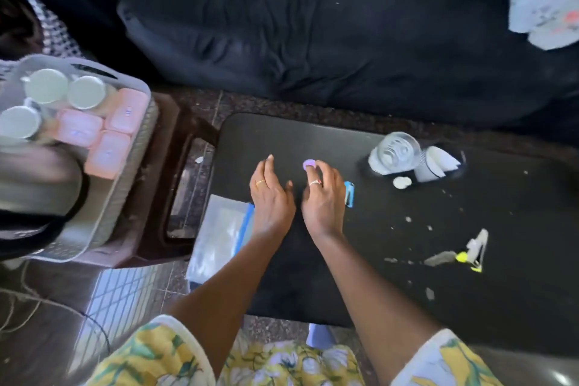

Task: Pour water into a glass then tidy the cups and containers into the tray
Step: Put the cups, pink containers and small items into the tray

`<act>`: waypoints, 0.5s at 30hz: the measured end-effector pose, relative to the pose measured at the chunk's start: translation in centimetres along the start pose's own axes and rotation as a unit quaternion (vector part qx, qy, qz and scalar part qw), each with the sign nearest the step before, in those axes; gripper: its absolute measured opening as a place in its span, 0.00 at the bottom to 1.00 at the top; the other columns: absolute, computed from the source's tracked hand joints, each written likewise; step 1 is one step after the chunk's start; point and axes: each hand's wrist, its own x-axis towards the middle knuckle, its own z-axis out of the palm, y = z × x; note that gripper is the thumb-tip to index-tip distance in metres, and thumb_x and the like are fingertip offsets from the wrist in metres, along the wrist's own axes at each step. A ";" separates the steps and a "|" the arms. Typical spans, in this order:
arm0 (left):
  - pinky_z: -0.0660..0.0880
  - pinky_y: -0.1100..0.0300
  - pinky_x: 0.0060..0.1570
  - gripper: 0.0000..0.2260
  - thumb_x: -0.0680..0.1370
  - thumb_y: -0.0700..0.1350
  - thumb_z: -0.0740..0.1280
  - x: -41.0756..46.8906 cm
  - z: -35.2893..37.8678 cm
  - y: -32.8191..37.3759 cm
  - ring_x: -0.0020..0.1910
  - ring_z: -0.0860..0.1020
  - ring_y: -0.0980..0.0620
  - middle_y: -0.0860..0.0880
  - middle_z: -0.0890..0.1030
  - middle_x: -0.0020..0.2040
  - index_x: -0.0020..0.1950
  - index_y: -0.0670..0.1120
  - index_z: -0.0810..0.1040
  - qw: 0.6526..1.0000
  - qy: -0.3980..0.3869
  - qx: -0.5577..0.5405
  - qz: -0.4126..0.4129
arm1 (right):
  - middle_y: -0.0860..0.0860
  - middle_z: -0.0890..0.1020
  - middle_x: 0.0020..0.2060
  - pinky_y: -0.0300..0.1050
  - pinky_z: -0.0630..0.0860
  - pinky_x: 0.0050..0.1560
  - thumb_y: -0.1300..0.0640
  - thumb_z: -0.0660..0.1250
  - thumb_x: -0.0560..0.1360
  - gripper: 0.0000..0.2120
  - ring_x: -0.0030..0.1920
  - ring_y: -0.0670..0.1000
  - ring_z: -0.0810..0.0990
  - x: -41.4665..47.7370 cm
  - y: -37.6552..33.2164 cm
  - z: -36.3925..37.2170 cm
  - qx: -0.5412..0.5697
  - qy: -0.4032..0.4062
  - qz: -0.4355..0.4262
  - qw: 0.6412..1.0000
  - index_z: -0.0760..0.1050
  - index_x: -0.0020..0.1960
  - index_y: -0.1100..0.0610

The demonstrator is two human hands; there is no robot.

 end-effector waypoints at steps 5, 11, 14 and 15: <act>0.55 0.53 0.69 0.26 0.75 0.39 0.65 -3.3 5.1 4.3 0.67 0.65 0.39 0.37 0.66 0.69 0.71 0.34 0.60 0.997 -0.049 0.023 0.048 | 0.60 0.81 0.51 0.53 0.77 0.45 0.73 0.71 0.63 0.18 0.47 0.62 0.80 -3.1 7.3 -3.2 -0.038 0.019 0.085 0.995 0.80 0.51 0.63; 0.56 0.52 0.70 0.28 0.77 0.43 0.64 -5.4 10.2 6.8 0.70 0.63 0.39 0.36 0.64 0.70 0.72 0.35 0.57 0.990 -0.106 0.083 0.050 | 0.62 0.80 0.52 0.56 0.78 0.48 0.72 0.73 0.62 0.18 0.51 0.64 0.80 -6.1 15.2 -6.3 -0.052 0.020 0.185 0.981 0.80 0.51 0.63; 0.53 0.53 0.70 0.32 0.77 0.49 0.64 -5.0 12.7 7.1 0.72 0.60 0.42 0.37 0.63 0.71 0.73 0.36 0.54 0.980 -0.125 0.153 0.024 | 0.63 0.79 0.54 0.59 0.76 0.50 0.69 0.72 0.65 0.15 0.52 0.66 0.77 -7.4 20.3 -7.6 -0.063 0.002 0.245 0.967 0.80 0.52 0.63; 0.52 0.53 0.70 0.32 0.76 0.50 0.64 -4.8 13.4 7.2 0.72 0.59 0.43 0.38 0.63 0.71 0.73 0.36 0.54 0.976 -0.130 0.172 0.011 | 0.64 0.78 0.55 0.60 0.74 0.53 0.68 0.72 0.67 0.15 0.53 0.67 0.76 -7.9 22.2 -7.9 -0.068 -0.005 0.260 0.963 0.79 0.53 0.64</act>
